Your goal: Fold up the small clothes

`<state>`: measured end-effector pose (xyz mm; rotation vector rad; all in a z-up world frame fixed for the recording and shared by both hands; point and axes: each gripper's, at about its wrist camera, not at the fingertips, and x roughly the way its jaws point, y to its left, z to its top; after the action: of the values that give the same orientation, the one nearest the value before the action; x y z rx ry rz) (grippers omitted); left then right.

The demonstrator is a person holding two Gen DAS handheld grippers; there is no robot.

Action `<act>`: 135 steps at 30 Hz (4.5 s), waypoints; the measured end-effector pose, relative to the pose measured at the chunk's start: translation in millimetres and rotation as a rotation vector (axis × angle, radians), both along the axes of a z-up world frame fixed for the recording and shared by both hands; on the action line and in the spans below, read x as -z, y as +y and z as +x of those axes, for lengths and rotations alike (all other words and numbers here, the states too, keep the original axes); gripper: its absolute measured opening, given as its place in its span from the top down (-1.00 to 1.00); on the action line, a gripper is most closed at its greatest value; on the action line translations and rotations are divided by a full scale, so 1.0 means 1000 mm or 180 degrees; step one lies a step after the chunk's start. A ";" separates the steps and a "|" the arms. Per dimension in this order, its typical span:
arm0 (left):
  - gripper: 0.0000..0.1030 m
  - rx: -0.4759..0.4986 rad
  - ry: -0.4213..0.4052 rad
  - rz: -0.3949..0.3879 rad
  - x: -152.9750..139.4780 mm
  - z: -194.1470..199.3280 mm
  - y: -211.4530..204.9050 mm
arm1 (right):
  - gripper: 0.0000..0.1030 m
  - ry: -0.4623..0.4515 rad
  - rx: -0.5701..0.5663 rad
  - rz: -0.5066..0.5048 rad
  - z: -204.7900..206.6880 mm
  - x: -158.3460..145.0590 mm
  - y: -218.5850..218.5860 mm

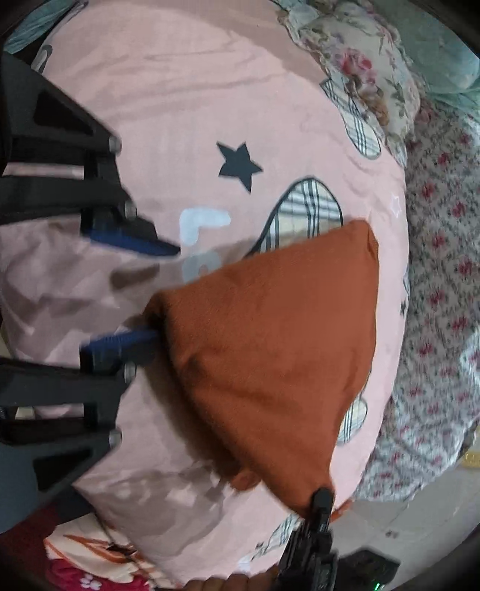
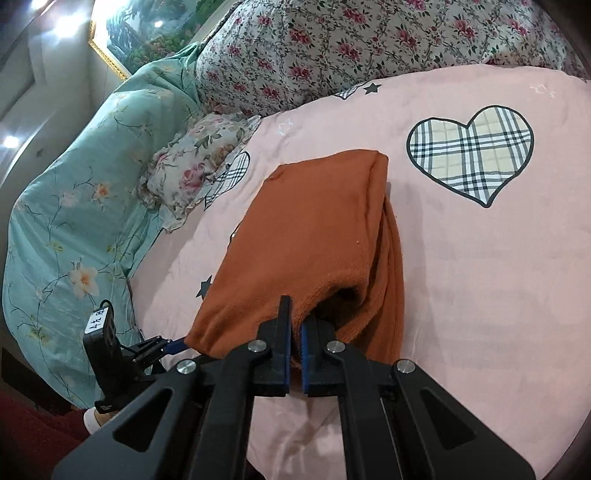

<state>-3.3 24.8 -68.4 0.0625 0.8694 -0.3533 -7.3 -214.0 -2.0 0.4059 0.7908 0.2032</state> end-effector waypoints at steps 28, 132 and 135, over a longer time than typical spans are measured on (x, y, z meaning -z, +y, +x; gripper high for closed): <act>0.79 0.0339 -0.0005 -0.0742 -0.048 0.047 -0.001 | 0.64 0.0081 0.0230 -0.0324 0.064 0.005 -0.013; -0.73 -0.0574 -0.0051 0.0591 -0.043 0.055 -0.018 | -0.72 0.0408 0.0161 -0.1089 0.039 0.021 0.062; -0.73 -0.0595 -0.0032 0.0578 -0.041 0.060 -0.016 | -0.72 0.0422 0.0141 -0.1080 0.044 0.022 0.062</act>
<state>56.8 8.6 -27.7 0.1499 0.8882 -0.0987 36.3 -151.9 -24.3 0.1163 0.9269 -0.0013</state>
